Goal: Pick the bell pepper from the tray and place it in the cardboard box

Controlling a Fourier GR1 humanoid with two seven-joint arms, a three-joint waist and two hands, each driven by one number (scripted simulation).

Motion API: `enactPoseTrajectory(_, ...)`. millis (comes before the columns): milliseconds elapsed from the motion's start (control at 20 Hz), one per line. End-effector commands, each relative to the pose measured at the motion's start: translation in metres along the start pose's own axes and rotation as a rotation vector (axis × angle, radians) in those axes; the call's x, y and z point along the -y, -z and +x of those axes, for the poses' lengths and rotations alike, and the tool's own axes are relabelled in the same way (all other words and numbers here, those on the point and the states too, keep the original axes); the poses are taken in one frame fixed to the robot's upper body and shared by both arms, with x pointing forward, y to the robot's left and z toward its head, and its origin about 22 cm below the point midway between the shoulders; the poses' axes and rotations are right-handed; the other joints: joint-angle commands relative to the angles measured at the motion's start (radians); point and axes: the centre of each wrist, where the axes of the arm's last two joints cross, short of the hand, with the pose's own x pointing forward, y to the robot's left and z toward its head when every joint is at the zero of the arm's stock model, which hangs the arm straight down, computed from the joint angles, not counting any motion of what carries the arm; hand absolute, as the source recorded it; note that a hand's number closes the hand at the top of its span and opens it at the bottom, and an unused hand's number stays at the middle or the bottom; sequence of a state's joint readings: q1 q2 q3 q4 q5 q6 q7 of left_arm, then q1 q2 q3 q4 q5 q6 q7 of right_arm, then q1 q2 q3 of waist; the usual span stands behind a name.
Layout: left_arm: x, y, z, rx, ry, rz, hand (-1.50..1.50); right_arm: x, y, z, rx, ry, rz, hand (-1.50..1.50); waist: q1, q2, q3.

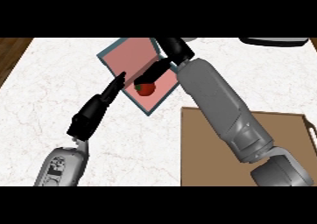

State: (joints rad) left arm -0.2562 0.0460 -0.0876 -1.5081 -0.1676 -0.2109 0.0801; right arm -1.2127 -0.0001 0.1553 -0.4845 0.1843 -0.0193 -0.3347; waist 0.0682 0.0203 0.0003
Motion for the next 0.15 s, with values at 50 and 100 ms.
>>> enactPoseTrajectory(50, -0.015, -0.014, -0.001, -0.020, -0.012, 0.012, 0.00, 0.032, -0.009, -0.016, 0.020, 0.283, -0.127, -1.50, -0.015, -0.006, 0.001)
enactPoseTrajectory(100, -0.010, -0.010, -0.004, -0.002, -0.008, 0.003, 0.00, 0.046, 0.001, -0.004, 0.027, 0.302, -0.117, -1.50, -0.009, 0.001, 0.000)
